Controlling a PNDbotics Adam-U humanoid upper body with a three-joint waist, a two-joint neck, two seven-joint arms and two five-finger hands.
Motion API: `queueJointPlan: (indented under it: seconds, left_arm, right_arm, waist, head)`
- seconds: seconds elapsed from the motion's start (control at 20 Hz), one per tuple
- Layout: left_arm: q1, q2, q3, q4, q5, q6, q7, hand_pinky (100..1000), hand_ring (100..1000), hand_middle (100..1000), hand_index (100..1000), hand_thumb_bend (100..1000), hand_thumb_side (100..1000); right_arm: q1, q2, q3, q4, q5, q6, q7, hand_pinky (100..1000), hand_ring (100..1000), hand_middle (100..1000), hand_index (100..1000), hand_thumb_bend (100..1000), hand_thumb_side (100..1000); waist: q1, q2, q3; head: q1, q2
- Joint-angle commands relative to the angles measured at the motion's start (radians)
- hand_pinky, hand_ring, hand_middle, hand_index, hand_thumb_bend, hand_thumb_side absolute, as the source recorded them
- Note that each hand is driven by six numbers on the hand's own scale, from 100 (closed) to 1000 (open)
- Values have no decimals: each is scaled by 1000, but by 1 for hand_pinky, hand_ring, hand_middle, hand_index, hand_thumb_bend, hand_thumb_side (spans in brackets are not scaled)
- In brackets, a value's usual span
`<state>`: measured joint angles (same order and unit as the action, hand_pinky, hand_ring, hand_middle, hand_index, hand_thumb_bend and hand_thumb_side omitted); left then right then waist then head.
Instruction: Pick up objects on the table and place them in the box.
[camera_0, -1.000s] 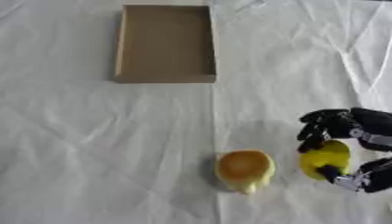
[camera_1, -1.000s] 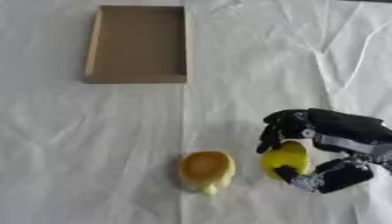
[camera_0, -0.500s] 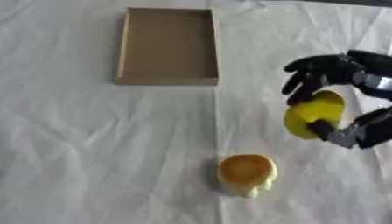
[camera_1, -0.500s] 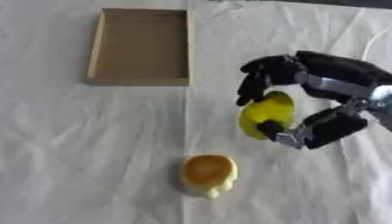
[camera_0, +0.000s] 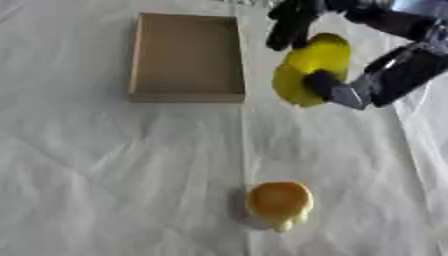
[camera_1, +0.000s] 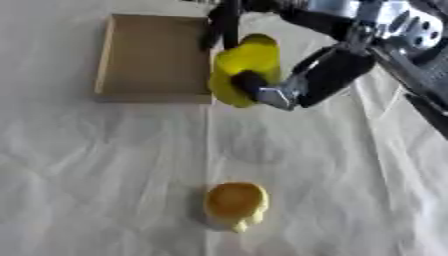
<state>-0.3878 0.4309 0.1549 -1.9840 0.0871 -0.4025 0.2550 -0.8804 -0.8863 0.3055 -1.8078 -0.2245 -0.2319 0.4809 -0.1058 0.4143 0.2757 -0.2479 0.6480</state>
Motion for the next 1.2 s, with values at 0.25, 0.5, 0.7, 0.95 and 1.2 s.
queueJointPlan:
  seconds: [0.25, 0.5, 0.7, 0.95, 1.2]
  left_arm:
    - [-95, -3, -35, -16, 37, -33, -22, 871, 876, 815, 864, 131, 578]
    - [-157, -18, -64, -16, 70, -46, -48, 870, 874, 813, 864, 147, 559]
    - [-196, -33, -84, -16, 93, -53, -69, 870, 873, 812, 864, 155, 553]
    - [-219, -52, -100, -16, 117, -40, -94, 871, 875, 813, 863, 148, 567]
    - [-214, -55, -104, -16, 128, -29, -113, 871, 876, 813, 863, 142, 574]
  right_arm:
    - [-192, 180, -15, 347, 110, -62, -34, 932, 762, 486, 773, 100, 100]
    - [-267, 282, -49, 552, 226, -149, -97, 925, 755, 489, 770, 100, 100]
    - [-303, 340, -84, 693, 340, -221, -178, 930, 761, 495, 776, 100, 100]
    - [-323, 399, -105, 823, 473, -270, -237, 931, 770, 510, 783, 100, 100]
    - [-312, 415, -93, 859, 619, -316, -238, 945, 839, 609, 828, 100, 100]
  waist:
    - [5, -9, 54]
    - [-7, 0, 107]
    - [-18, 7, 145]
    - [-27, 10, 169]
    - [-30, 10, 168]
  head:
    - [-72, -17]
    - [-114, -21]
    - [-154, -26]
    - [-173, -35]
    - [-167, -38]
